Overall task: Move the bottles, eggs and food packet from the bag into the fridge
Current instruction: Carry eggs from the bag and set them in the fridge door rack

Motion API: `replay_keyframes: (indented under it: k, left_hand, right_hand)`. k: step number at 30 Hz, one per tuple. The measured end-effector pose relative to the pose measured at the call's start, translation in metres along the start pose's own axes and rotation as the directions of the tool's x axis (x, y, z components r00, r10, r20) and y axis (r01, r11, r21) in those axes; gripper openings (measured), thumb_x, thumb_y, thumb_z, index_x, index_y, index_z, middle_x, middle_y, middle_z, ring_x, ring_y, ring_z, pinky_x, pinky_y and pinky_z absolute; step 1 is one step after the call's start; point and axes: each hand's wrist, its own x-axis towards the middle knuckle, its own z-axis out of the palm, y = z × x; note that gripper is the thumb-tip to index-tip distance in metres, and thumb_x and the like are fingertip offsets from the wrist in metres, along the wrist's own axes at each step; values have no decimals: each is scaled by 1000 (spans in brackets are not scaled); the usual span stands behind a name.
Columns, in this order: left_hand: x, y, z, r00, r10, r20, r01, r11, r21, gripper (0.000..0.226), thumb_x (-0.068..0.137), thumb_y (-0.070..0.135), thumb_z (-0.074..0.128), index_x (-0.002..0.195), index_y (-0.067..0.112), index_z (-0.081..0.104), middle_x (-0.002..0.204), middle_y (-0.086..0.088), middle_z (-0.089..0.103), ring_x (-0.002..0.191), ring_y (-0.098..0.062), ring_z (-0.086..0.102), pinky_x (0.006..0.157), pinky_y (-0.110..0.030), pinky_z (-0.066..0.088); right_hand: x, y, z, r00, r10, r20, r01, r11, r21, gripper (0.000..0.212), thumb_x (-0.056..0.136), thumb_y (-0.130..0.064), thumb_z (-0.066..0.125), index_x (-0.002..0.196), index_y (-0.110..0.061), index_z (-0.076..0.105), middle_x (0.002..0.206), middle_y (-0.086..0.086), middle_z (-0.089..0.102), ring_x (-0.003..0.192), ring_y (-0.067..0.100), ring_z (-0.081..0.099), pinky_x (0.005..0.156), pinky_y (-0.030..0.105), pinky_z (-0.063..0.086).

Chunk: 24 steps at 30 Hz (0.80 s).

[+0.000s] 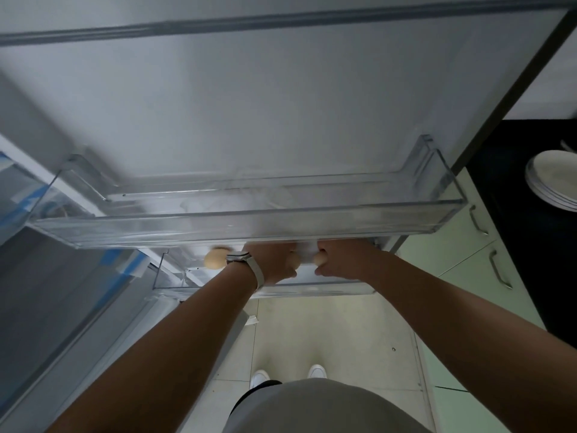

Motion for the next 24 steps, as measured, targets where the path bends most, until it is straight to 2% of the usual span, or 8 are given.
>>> replay_keyframes:
  k: [2, 5, 9, 11, 14, 20, 22, 24]
  left_hand:
    - [-4, -1, -2, 999, -39, -30, 38, 998, -46, 33, 89, 50, 57, 118, 34, 59, 109, 8, 67, 101, -21, 64, 75, -29, 47]
    - [-14, -2, -7, 996, -62, -60, 57, 994, -92, 35, 93, 51, 49, 123, 37, 58, 116, 9, 68, 109, -23, 63, 79, -27, 45]
    - [-33, -7, -16, 992, -82, -100, 66, 985, -159, 41, 93, 47, 56, 132, 35, 56, 127, 7, 66, 116, -21, 61, 92, -31, 48]
    - [-44, -9, -19, 984, -86, -159, 45, 969, -243, 40, 91, 43, 62, 130, 34, 58, 122, 8, 68, 109, -17, 63, 90, -29, 49]
    - [-58, -9, -19, 967, -13, -254, -64, 953, -295, 44, 89, 39, 68, 131, 29, 60, 120, 7, 68, 106, -14, 63, 90, -28, 48]
    - [-72, -4, -17, 901, 170, -400, -237, 964, -124, 44, 86, 45, 58, 122, 22, 67, 121, 2, 68, 108, -22, 63, 90, -39, 49]
    - [-75, -2, -15, 872, 218, -439, -270, 961, -59, 46, 86, 48, 53, 119, 21, 68, 122, -1, 68, 108, -24, 65, 89, -41, 51]
    - [-78, -3, -13, 856, 267, -444, -308, 951, -22, 47, 85, 49, 49, 118, 22, 68, 125, -1, 67, 110, -25, 65, 90, -43, 51]
  right_hand:
    - [-3, -1, -3, 1000, 1, -3, -1, 1000, 7, 25, 88, -40, 64, 97, -20, 51, 87, -7, 49, 84, 18, 52, 60, 25, 31]
    - [-9, -2, -8, 999, -37, -7, 37, 998, -44, 19, 95, -34, 54, 106, -18, 56, 92, -5, 53, 98, 22, 57, 67, 23, 29]
    - [-19, 0, -11, 992, -32, -121, 31, 999, -10, 21, 95, -40, 47, 87, -20, 46, 73, -10, 43, 80, 18, 50, 71, 30, 37]
    - [-26, 3, -15, 986, -37, -161, 35, 999, -14, 23, 95, -40, 45, 87, -18, 48, 76, -6, 48, 80, 18, 52, 74, 33, 44]
    - [-42, 4, -21, 974, -91, -206, 82, 995, -53, 26, 96, -38, 42, 98, -16, 56, 83, -2, 56, 74, 15, 54, 65, 31, 41]
    - [-75, -3, -12, 939, -119, -323, 76, 987, -141, 42, 98, -46, 44, 131, -22, 53, 119, -2, 59, 103, 17, 58, 76, 25, 39]
    - [-84, -8, -6, 918, -126, -376, 78, 987, -138, 44, 96, -46, 47, 129, -18, 56, 119, -1, 61, 103, 18, 57, 78, 24, 38]
    - [-92, -15, -2, 895, -135, -426, 74, 985, -156, 46, 92, -46, 47, 122, -14, 61, 112, 2, 64, 98, 20, 60, 78, 29, 45]
